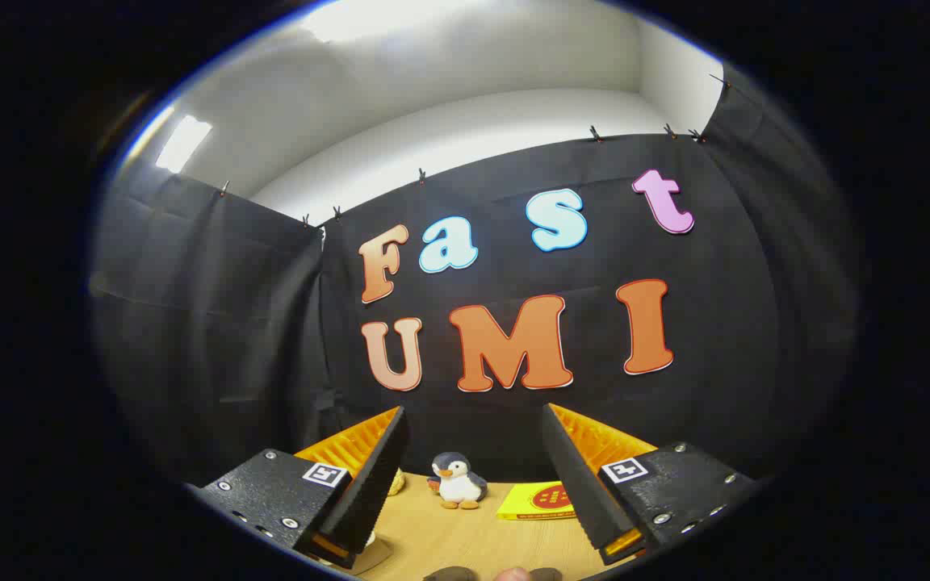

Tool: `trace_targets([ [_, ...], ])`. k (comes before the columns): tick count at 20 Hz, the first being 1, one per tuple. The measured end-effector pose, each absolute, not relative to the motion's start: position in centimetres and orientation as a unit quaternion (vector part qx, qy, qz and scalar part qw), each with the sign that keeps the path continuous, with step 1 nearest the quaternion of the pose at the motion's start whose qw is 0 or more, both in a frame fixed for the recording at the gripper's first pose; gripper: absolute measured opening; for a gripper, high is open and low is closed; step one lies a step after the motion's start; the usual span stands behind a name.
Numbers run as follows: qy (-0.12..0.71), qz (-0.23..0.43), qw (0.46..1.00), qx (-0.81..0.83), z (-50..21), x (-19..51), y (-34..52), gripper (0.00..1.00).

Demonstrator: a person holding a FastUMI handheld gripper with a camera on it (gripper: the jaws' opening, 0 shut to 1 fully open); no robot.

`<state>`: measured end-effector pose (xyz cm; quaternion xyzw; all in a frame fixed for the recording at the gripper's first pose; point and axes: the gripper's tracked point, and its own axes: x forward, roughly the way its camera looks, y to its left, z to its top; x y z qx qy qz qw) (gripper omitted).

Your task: Open the storage box then place both shoes into the box .Put the left shoe in first, then the right shoe, with the right side of both shoes facing outward in a uniform manner.

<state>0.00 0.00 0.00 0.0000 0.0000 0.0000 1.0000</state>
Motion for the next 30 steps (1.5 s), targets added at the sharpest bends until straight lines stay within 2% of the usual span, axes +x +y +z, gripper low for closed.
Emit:
trace_targets([
  [5,-0.016,0.000,1.000,-0.013,0.5,0.5,0.3,0.98],
  [16,0.008,0.012,1.000,-0.024,-1.7,0.9,2.0,0.99],
  [24,0.103,0.082,0.991,0.022,-8.1,0.3,7.4,0.99],
  [30,0.241,0.150,0.956,0.073,-16.7,-1.1,12.3,0.98],
])
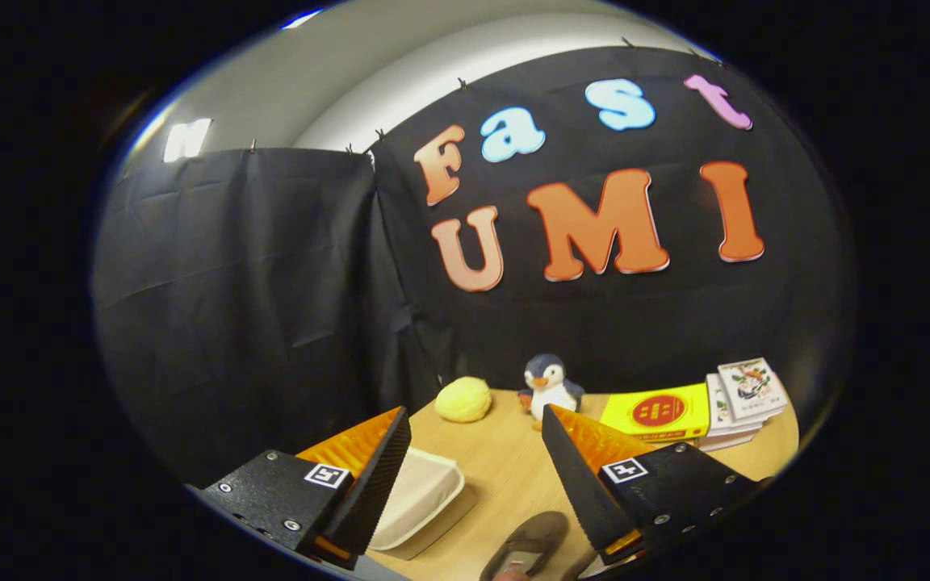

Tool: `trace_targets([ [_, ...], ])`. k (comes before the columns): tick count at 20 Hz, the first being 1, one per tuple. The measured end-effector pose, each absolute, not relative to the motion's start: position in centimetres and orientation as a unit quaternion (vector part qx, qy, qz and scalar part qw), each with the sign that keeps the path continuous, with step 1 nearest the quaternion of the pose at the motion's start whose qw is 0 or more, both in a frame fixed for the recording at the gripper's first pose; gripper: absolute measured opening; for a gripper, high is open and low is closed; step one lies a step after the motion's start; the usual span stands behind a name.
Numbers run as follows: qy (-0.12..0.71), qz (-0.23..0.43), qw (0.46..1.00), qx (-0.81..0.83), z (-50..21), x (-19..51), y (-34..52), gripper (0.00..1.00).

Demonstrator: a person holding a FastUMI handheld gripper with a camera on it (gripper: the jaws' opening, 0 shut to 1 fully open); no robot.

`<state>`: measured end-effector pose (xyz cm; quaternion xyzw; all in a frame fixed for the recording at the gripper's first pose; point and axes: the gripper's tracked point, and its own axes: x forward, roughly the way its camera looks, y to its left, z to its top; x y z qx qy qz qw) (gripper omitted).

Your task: Open the storage box then place both shoes into the box .Put the left shoe in first, then the right shoe, with the right side of both shoes facing outward in a uniform manner.

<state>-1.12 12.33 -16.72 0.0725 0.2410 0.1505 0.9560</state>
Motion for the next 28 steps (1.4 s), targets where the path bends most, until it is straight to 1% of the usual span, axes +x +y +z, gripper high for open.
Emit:
trace_targets([
  [3,0.305,0.174,0.931,0.100,-20.7,-2.2,14.4,0.94],
  [5,0.336,0.180,0.917,0.117,-22.5,-2.5,15.2,0.93],
  [10,0.430,0.197,0.867,0.161,-28.6,-5.1,17.4,0.93],
  [13,0.478,0.206,0.826,0.218,-32.0,-6.2,19.6,0.93],
  [17,0.514,0.217,0.789,0.258,-34.7,-7.6,21.5,0.93],
  [22,0.535,0.218,0.772,0.266,-38.4,-7.6,22.9,0.92],
  [24,0.547,0.223,0.755,0.285,-39.4,-8.0,23.8,0.92],
  [28,0.545,0.231,0.741,0.317,-40.0,-7.8,25.4,0.90],
])
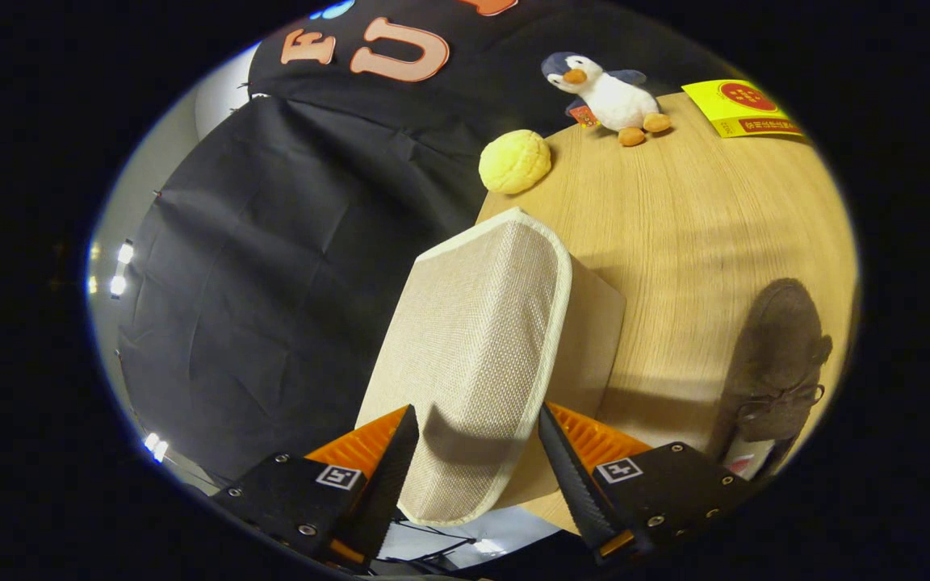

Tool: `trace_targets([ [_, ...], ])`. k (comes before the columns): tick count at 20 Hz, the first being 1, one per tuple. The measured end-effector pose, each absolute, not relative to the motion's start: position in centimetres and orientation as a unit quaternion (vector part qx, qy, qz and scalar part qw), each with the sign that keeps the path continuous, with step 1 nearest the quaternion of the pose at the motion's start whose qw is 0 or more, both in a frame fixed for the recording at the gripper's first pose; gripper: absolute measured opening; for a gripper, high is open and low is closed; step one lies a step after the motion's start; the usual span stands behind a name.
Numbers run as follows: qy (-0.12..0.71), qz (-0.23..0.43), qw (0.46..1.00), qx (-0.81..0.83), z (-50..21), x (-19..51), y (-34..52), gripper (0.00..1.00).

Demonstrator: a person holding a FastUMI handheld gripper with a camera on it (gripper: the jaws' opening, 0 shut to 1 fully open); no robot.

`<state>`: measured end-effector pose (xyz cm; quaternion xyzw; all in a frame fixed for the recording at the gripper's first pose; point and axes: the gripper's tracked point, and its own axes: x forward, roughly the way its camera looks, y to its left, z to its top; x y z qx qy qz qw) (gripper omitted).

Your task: Open the storage box then place both shoes into the box .Put the left shoe in first, then the right shoe, with the right side of both shoes facing outward in a uniform manner.

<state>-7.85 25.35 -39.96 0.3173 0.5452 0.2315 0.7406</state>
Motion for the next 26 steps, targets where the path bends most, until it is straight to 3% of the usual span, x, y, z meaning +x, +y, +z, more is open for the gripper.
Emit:
trace_targets([
  [9,0.545,0.223,0.713,0.380,-38.6,-7.9,25.2,0.79],
  [11,0.542,0.212,0.711,0.396,-36.9,-7.8,24.5,0.72],
  [14,0.508,0.236,0.717,0.415,-31.8,-6.8,25.1,0.69],
  [21,0.450,0.281,0.759,0.377,-25.3,-3.7,30.2,0.31],
  [26,0.429,0.312,0.769,0.357,-22.4,-1.8,36.0,0.21],
])
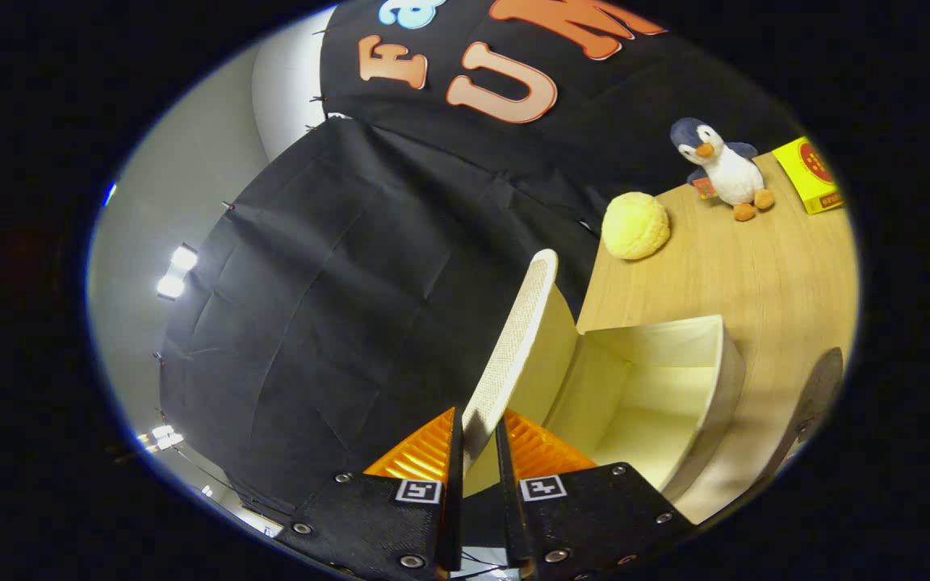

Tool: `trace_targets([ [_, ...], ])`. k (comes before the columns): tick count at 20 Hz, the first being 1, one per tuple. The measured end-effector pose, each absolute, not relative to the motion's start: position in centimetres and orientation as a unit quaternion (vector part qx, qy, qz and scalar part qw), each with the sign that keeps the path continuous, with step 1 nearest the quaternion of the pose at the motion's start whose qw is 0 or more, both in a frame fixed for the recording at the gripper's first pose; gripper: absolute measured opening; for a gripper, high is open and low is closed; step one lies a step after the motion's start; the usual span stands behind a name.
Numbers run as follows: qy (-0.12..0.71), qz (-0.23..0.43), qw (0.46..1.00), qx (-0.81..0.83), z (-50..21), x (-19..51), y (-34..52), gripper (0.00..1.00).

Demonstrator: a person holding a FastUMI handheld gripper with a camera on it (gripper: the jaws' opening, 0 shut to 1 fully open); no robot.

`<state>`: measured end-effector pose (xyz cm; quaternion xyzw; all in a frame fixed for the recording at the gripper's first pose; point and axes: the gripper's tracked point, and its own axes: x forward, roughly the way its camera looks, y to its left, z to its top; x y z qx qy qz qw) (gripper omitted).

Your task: Open the storage box then place both shoes into the box .Put the left shoe in first, then the right shoe, with the right side of both shoes facing outward in a uniform manner.

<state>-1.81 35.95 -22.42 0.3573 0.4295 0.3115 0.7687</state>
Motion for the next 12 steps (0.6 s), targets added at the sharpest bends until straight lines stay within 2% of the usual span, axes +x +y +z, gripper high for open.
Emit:
trace_targets([
  [12,0.437,0.318,0.788,0.294,-24.3,0.7,51.2,0.20],
])
